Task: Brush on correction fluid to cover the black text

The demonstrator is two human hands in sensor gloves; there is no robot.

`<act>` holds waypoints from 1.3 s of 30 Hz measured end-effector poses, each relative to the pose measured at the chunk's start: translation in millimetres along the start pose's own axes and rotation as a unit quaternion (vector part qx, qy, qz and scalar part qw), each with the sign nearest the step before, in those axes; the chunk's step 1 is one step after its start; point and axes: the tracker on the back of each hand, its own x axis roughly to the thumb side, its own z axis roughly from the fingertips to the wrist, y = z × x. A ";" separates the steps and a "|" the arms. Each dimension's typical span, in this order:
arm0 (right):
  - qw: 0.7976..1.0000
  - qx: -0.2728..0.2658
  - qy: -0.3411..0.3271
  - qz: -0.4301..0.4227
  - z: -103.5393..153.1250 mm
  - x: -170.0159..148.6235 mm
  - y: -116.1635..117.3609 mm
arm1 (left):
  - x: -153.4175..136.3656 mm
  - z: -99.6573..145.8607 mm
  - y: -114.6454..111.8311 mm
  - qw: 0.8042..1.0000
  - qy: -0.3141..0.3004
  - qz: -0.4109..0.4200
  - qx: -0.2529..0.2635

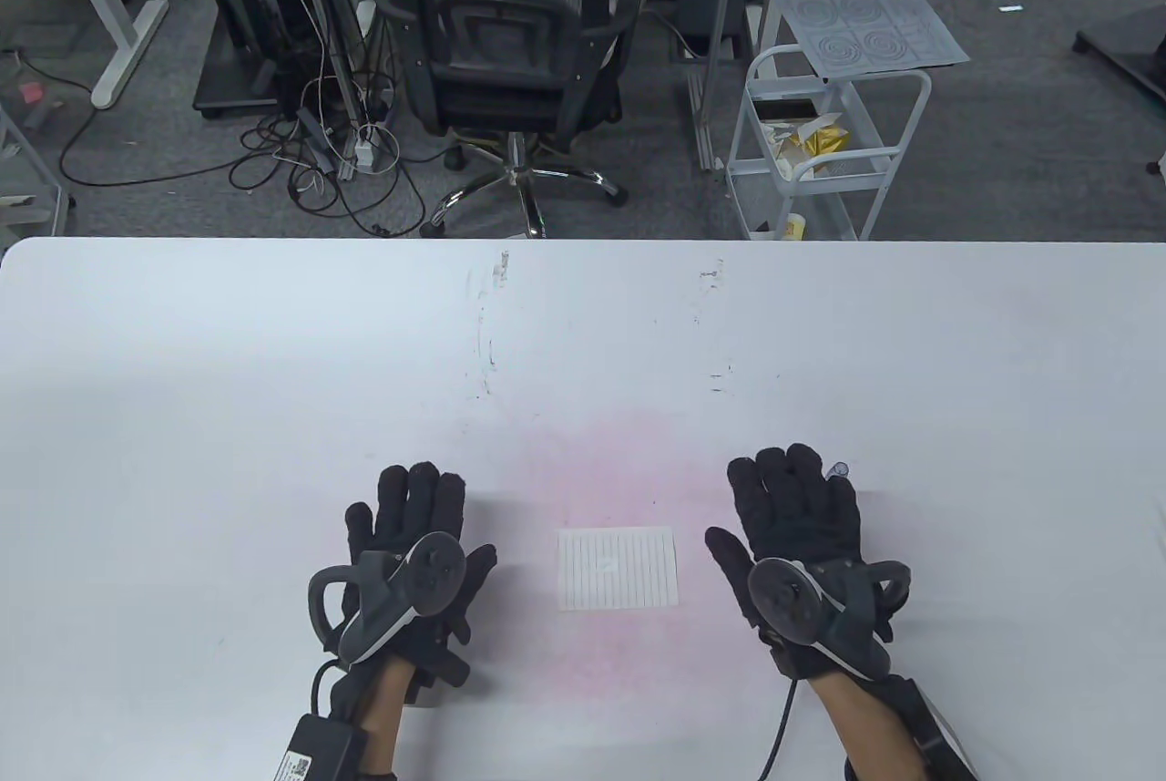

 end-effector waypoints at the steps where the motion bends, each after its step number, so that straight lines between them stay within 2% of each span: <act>1: 1.000 0.019 0.001 0.001 -0.1 1.6 3.8 | 0.4 0.1 -0.1 1.000 -0.001 -0.001 0.000; 5: 0.996 0.091 0.003 0.003 0.5 9.0 22.2 | 2.4 0.3 -1.2 1.000 -0.004 -0.003 -0.002; 11: 0.991 0.133 0.003 0.007 0.3 11.4 41.5 | 5.1 1.1 -2.3 1.000 -0.010 -0.009 -0.003; 16: 0.982 0.187 0.008 0.012 -1.0 5.1 55.5 | 6.8 1.8 -3.6 1.000 -0.013 -0.014 -0.007; 22: 0.981 0.193 0.029 -0.002 -2.7 -1.6 57.0 | 7.6 2.3 -3.0 1.000 -0.014 -0.016 -0.007; 39: 0.981 0.192 0.034 -0.006 -3.7 -3.0 57.7 | 11.4 2.2 -3.8 1.000 -0.020 -0.019 -0.005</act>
